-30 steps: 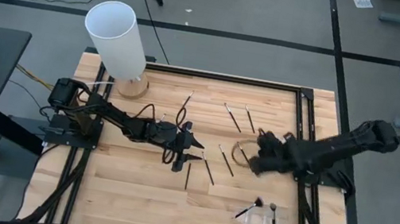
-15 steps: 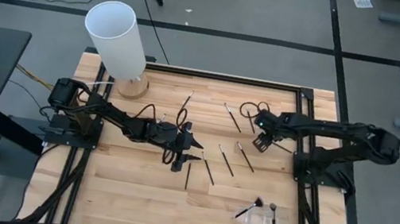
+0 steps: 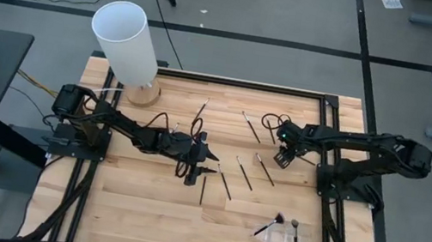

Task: Pick & Place Makeup Supplies
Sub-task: Put the silver makeup brush into the transparent organizer

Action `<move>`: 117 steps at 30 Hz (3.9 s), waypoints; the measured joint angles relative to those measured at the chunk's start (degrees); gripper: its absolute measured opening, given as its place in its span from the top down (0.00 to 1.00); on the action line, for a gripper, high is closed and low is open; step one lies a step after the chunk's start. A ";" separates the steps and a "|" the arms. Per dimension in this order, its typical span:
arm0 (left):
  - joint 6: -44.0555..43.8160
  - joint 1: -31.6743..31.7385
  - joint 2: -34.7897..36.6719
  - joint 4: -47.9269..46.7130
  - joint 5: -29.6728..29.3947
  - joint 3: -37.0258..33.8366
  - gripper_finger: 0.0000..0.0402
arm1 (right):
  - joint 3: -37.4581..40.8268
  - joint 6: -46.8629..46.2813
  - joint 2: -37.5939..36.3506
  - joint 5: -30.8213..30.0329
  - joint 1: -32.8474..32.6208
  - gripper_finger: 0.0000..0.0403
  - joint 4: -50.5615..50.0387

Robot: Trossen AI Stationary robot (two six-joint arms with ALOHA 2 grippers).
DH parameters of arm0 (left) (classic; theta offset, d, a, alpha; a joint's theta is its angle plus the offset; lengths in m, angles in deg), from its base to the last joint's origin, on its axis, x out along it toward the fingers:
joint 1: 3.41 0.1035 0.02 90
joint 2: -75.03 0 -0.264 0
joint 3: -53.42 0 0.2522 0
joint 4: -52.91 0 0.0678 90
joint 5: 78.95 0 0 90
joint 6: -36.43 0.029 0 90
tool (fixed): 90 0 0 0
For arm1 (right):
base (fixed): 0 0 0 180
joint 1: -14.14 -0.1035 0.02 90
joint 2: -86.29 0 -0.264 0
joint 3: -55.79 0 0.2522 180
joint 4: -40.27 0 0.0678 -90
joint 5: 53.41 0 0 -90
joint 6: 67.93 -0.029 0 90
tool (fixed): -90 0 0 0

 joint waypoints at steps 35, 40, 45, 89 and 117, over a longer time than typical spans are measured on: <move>-0.01 0.02 -0.02 -0.83 -0.01 -0.07 0.51 | 3.69 -26.29 0.82 -9.29 -7.29 0.97 16.44; 0.01 0.02 -0.02 -0.86 -0.01 -0.07 0.51 | 3.67 -29.89 1.30 -15.01 -8.00 0.97 16.78; 0.01 0.00 -0.02 -0.92 0.00 -0.07 0.51 | 4.44 -29.58 4.39 -15.84 -7.51 0.96 22.03; 0.01 -0.09 -0.02 -2.98 0.01 -0.07 0.51 | 19.12 -31.24 7.01 -31.25 -21.87 0.71 42.95; 0.03 -0.90 -0.02 -3.28 0.45 -0.04 0.51 | 19.58 -30.20 11.32 -39.40 -28.30 0.99 48.15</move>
